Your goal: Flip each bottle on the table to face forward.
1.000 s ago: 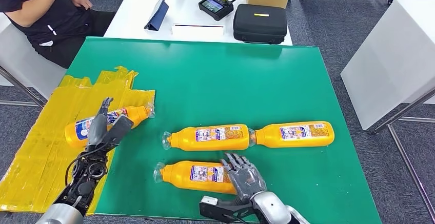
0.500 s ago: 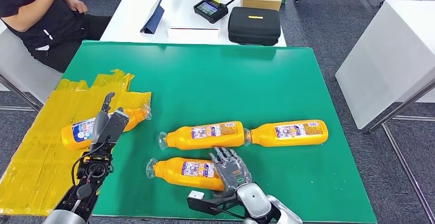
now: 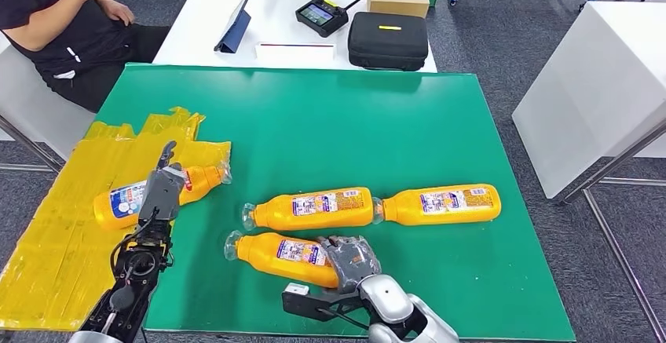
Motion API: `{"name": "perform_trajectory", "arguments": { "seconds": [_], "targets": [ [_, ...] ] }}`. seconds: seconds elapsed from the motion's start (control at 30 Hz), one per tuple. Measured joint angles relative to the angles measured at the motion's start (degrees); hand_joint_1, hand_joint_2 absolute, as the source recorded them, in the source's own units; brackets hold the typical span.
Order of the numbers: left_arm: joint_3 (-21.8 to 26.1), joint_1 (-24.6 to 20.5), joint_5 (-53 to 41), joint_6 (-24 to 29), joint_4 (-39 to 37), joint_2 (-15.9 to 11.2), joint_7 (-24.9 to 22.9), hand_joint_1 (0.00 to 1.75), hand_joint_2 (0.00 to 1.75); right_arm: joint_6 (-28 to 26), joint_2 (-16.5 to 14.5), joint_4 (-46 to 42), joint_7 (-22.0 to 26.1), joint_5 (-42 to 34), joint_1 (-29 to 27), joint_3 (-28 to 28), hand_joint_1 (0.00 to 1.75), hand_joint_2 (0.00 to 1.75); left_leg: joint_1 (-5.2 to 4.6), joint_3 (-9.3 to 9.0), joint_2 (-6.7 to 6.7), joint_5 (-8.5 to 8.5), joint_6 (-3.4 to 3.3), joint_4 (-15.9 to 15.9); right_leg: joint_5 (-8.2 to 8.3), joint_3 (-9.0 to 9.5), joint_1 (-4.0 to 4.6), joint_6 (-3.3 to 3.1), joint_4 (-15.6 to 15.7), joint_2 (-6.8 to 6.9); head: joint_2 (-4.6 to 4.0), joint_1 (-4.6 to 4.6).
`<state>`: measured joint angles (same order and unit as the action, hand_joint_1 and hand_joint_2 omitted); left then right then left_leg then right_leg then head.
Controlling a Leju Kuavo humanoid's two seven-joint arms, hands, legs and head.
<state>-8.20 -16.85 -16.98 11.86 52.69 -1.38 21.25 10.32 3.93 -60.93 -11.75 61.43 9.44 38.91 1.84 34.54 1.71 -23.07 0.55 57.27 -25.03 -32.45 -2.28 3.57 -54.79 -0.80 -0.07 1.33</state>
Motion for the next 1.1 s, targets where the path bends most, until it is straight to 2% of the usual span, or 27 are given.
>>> {"name": "perform_trajectory", "arguments": {
  "seconds": [0.23,0.3,0.37,0.47,0.53,0.6,0.7,1.1],
  "targets": [
    [2.4,0.8,10.2,-7.5,2.8,0.0,-0.5,0.0,0.0,1.6,-0.3,-4.9,2.0,-10.7,-2.4,-5.2,1.75,1.75,-0.01,0.34,-0.16,0.06,-0.04,0.0,0.03,0.26,-0.01,0.03,0.0,0.03,0.0,-0.01],
    [3.2,1.4,15.0,-11.7,3.5,0.0,-0.8,0.0,0.87,2.4,-0.3,-6.5,5.0,-17.8,-3.3,-7.1,1.75,1.75,-0.02,0.5,-0.2,0.12,-0.08,0.0,0.06,0.29,-0.02,0.04,0.0,0.04,0.0,0.0],
    [3.9,2.2,22.3,-17.6,4.0,-0.1,-0.6,0.0,1.75,3.5,0.5,-7.8,10.0,-31.8,-3.9,-9.3,1.75,1.75,-0.06,0.69,-0.29,0.15,-0.11,0.0,0.07,0.19,-0.04,0.05,-0.1,0.12,0.0,0.0],
    [3.7,3.4,32.8,-25.2,4.2,-0.7,0.4,0.0,1.75,2.6,4.4,-10.1,16.4,-52.2,-3.9,-11.9,1.75,1.75,-0.15,1.07,-0.56,0.24,-0.22,0.1,0.09,-0.11,-0.13,0.09,-0.1,0.39,0.0,0.01],
    [2.6,3.8,38.0,-28.2,4.5,-1.1,0.5,0.0,1.75,1.1,7.1,-12.3,18.2,-57.7,-3.5,-13.4,1.75,1.75,-0.22,1.2,-0.69,0.28,-0.29,0.1,0.09,-0.18,-0.19,0.11,-0.1,0.59,0.0,-0.02],
    [1.2,4.5,42.3,-29.4,5.6,-1.4,-0.1,0.0,1.75,-0.4,8.5,-14.2,18.6,-59.2,-3.4,-14.7,1.75,1.75,-0.25,1.31,-0.78,0.31,-0.33,0.1,0.1,-0.22,-0.2,0.12,0.0,0.72,0.0,-0.02],
    [-1.3,5.8,46.0,-29.2,8.6,-1.5,-1.2,0.0,1.75,-2.2,8.6,-16.3,18.7,-58.7,-3.6,-15.6,1.75,1.75,-0.25,1.41,-0.83,0.3,-0.33,0.1,0.11,-0.33,-0.2,0.14,-0.1,0.74,0.0,0.01],
    [-5.2,8.2,47.7,-28.0,14.4,-2.2,-1.9,0.0,1.75,-3.3,8.0,-18.1,18.9,-58.0,-3.8,-16.5,1.75,1.75,-0.25,1.56,-0.9,0.3,-0.33,0.1,0.08,-0.45,-0.2,0.13,-0.1,0.77,0.0,0.0]
  ]
}}
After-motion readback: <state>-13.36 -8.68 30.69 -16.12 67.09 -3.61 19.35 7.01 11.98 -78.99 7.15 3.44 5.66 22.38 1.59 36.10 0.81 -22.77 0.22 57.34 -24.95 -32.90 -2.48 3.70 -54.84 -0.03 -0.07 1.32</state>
